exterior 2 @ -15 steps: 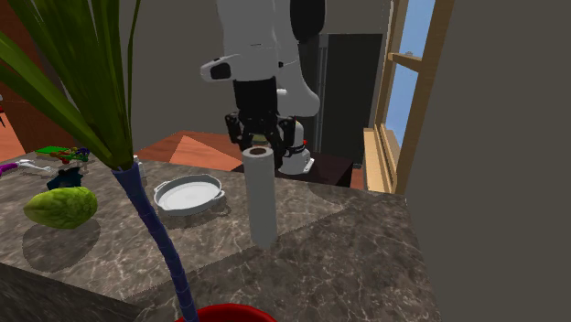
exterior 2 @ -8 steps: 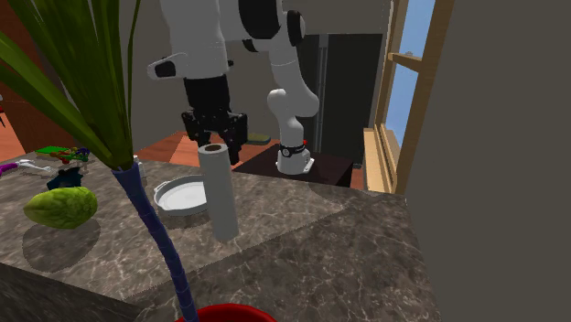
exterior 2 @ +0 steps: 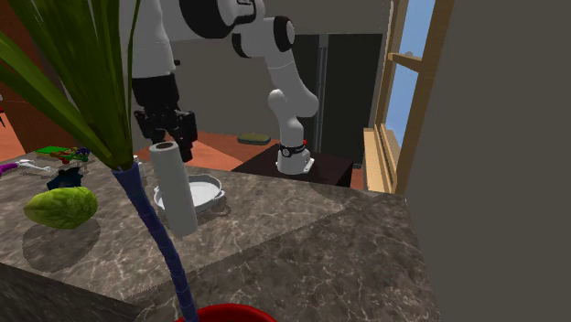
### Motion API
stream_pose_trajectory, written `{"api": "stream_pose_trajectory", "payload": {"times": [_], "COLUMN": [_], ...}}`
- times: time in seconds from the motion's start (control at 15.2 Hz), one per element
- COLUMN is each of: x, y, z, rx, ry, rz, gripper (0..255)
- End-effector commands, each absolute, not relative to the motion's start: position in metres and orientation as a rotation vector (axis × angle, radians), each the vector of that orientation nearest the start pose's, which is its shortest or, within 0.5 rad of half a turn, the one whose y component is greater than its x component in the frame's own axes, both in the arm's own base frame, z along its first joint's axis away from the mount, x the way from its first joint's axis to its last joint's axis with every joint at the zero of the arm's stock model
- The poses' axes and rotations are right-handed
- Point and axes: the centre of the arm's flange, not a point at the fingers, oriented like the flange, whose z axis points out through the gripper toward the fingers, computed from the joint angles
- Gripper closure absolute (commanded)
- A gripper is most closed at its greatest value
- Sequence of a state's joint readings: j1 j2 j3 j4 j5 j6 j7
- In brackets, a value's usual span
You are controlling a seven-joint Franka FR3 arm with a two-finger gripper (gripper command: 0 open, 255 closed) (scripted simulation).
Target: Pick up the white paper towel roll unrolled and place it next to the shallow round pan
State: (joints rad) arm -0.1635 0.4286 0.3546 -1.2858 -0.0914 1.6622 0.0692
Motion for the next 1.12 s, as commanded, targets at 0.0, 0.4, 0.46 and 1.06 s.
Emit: {"api": "stream_pose_trajectory", "payload": {"times": [0.0, 0.4, 0.46, 1.06], "x": [0.683, 0.714, 0.714, 0.714], "y": [0.048, -0.026, -0.026, -0.026], "z": [0.514, 0.514, 0.509, 0.461], "rx": [-3.086, -3.086, -3.086, -3.086], "ry": [-0.162, -0.162, -0.162, -0.162], "rz": [0.052, 0.052, 0.052, 0.052], "gripper": [255, 255, 255, 255]}}
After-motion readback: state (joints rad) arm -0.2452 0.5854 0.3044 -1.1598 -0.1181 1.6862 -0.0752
